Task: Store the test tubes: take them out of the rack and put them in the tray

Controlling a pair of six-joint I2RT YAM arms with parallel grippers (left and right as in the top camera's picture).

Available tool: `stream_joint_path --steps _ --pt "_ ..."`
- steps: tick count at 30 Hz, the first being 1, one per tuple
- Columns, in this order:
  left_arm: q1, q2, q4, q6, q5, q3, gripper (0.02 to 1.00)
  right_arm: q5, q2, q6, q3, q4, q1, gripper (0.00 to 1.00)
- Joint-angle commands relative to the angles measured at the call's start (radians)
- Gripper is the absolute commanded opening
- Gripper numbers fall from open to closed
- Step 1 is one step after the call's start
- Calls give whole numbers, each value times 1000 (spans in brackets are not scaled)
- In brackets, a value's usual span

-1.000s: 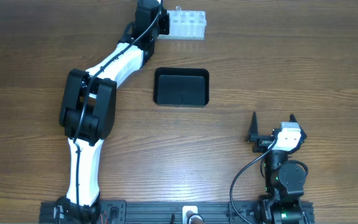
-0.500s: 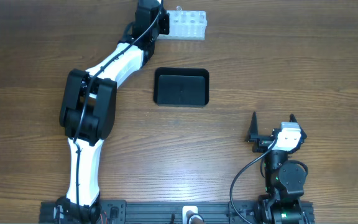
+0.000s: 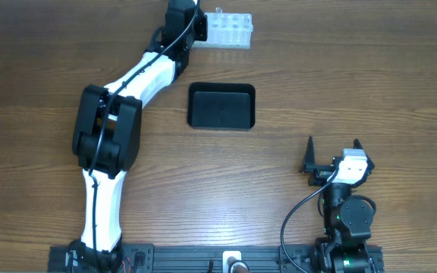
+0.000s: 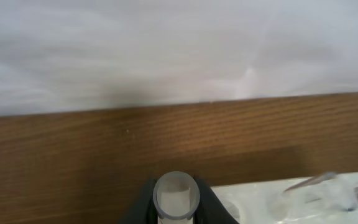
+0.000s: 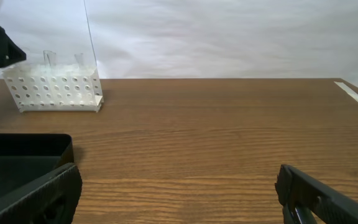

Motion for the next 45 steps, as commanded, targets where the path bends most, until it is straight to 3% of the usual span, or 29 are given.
stream_joint_path --steps 1,10,16,21,28,45 --pt "-5 -190 0 48 -16 26 97 12 -7 -7 -6 -3 -1 991" --pt "-20 -467 -204 61 -11 26 99 12 -7 -7 -6 -3 -1 991" --pt "-84 -549 -552 -92 -18 26 108 12 -7 -7 -6 -3 -1 993" --pt "-146 -537 -781 -297 -82 -35 104 12 -7 -7 -6 -3 -1 991" --pt "-196 -534 -750 -439 -101 -273 106 12 -7 -7 -6 -3 -1 991" --pt "-218 -363 -683 -451 -116 -342 102 12 -7 -8 -6 -3 -1 993"
